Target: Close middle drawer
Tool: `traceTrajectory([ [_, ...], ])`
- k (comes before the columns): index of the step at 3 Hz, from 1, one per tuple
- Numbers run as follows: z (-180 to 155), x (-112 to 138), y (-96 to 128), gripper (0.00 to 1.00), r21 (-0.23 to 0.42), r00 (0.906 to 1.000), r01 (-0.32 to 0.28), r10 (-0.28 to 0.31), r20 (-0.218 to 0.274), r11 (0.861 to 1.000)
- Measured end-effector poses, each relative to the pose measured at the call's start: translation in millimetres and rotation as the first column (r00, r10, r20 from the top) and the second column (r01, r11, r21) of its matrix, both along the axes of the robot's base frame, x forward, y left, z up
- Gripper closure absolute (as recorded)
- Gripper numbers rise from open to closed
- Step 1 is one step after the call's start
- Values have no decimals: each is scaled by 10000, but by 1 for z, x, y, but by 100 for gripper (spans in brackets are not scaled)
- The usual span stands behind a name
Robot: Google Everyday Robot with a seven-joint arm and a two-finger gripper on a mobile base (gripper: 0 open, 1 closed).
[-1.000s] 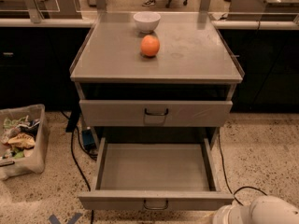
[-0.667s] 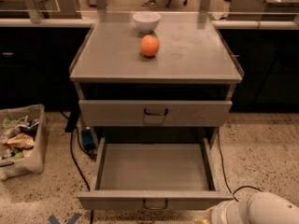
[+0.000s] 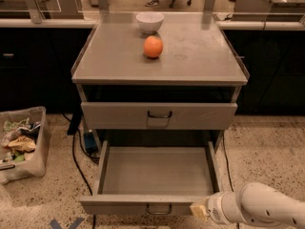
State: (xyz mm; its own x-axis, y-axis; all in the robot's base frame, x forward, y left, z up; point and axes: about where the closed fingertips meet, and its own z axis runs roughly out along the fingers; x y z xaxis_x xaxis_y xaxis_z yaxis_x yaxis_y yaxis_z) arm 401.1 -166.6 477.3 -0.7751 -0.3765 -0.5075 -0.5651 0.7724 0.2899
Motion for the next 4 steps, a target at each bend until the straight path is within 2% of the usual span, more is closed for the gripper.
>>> traceTrajectory([
  [1,37,-41,2,100,358,9999,38,-35,-102,9994],
  [2,43,-40,-2,100,261,9999,104,-105,10,9996],
  [3,32,-34,-3,100,109,10000,5,-4,-20,9999],
  [4,-4,-25,-8,100,19,9993,219,-218,-308,9998],
])
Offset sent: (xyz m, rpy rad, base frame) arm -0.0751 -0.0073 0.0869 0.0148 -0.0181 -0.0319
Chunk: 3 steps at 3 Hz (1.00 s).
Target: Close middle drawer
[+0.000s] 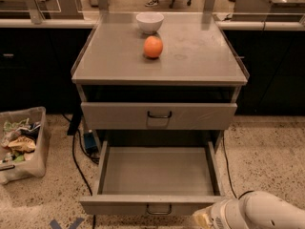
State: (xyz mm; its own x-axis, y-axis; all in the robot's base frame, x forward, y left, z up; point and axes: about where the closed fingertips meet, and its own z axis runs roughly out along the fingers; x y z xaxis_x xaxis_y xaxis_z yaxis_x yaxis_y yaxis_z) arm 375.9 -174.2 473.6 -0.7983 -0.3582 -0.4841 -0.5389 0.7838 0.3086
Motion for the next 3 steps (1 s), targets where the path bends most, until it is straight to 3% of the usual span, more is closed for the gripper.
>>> traceTrajectory([
  [1,-73,15,0,100,-5,9981,534,-534,-323,9986],
  [2,-72,21,-7,100,-90,9984,502,-504,-241,9987],
  [3,-67,58,-4,100,261,9980,544,-551,295,9982],
])
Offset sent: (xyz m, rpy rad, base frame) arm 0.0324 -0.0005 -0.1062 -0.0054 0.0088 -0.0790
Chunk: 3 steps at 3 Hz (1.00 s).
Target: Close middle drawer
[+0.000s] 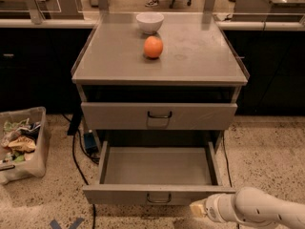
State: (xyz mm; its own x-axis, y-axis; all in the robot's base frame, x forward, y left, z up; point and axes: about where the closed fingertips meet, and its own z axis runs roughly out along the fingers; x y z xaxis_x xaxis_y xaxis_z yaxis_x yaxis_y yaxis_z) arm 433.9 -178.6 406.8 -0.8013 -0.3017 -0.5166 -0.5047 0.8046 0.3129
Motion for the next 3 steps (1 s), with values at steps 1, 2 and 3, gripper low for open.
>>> traceTrajectory([
  [1,0,0,0,100,1,10000,-3,3,2,10000],
  [2,-3,18,11,100,104,9996,-271,270,126,9996],
  [3,-10,36,29,100,307,9971,-757,756,65,9967],
])
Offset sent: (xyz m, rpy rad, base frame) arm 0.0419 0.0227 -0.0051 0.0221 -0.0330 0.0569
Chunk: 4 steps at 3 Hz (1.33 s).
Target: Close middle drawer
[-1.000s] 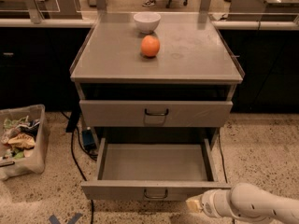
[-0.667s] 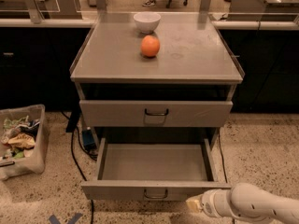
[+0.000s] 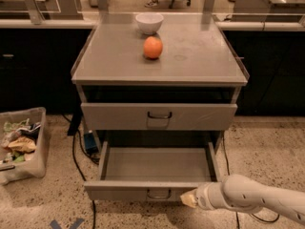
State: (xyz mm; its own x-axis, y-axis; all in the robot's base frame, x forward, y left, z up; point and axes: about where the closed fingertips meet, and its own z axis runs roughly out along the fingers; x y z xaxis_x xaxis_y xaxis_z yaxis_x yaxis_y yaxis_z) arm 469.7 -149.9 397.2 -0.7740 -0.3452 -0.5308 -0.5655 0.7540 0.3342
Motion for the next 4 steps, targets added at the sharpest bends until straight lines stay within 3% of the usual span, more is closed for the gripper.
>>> traceTrajectory([
  [1,-2,34,24,100,179,9985,-541,540,54,9984],
  [2,-2,34,24,100,176,9985,-541,540,62,9984],
  [4,17,70,29,100,-162,9941,-587,599,909,9981],
])
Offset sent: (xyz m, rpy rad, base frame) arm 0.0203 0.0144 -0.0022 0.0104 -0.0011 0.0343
